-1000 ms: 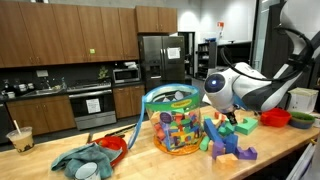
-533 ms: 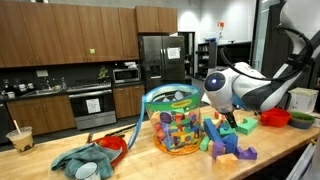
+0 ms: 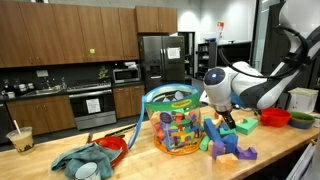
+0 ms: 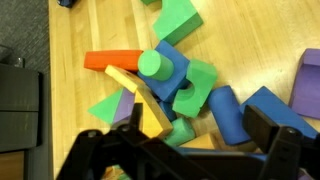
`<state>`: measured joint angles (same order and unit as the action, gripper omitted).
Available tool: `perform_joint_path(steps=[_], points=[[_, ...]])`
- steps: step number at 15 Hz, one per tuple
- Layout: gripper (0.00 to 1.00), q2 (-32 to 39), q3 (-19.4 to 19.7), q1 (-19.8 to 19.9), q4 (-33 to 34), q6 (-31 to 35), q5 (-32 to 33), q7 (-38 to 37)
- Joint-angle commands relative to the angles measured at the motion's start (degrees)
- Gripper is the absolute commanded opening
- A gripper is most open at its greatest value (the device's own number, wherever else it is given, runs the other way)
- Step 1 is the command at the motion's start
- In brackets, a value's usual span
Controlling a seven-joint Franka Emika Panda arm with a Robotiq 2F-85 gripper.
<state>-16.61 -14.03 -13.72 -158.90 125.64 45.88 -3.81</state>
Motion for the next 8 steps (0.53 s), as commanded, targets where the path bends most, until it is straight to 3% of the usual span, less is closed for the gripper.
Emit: perform_joint_path(steps=[1,8], points=[[1.0,-0.5,1.1,-0.4,0.0,-0.2,-2.1,6.3],[1.0,-0.5,1.3,-0.3,0.0,-0.4,-1.8,12.4]])
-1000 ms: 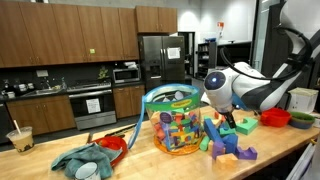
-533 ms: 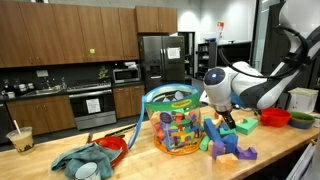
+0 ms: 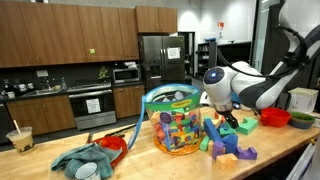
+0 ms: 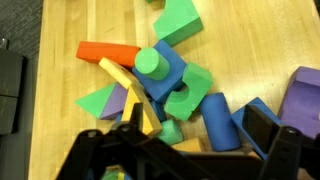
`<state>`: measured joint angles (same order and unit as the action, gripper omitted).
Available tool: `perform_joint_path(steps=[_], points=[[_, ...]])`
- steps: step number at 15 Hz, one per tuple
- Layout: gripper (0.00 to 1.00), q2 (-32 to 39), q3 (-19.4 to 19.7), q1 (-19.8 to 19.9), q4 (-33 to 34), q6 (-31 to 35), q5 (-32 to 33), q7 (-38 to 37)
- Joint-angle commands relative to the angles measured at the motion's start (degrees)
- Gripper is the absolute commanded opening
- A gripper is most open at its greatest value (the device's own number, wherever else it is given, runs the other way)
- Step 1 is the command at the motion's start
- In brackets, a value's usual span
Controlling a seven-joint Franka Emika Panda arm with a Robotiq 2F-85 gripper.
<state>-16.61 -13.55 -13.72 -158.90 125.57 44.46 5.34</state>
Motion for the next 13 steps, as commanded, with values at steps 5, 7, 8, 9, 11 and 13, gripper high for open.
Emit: perform_joint_path(steps=[5,7,8,9,11,13], points=[[1.0,-4.9,4.6,0.1,9.9,-5.1,-3.7,19.5],[1.0,-4.2,4.1,0.0,8.8,-4.0,-2.8,16.9],[1.0,-4.6,4.5,0.0,9.9,-4.6,-3.1,18.1],[1.0,-4.6,4.6,0.0,10.3,-4.7,-3.1,18.5],[1.0,-4.5,4.5,0.0,10.1,-4.7,-3.1,18.5],[1.0,-4.5,4.5,0.0,10.0,-4.7,-3.1,18.5]])
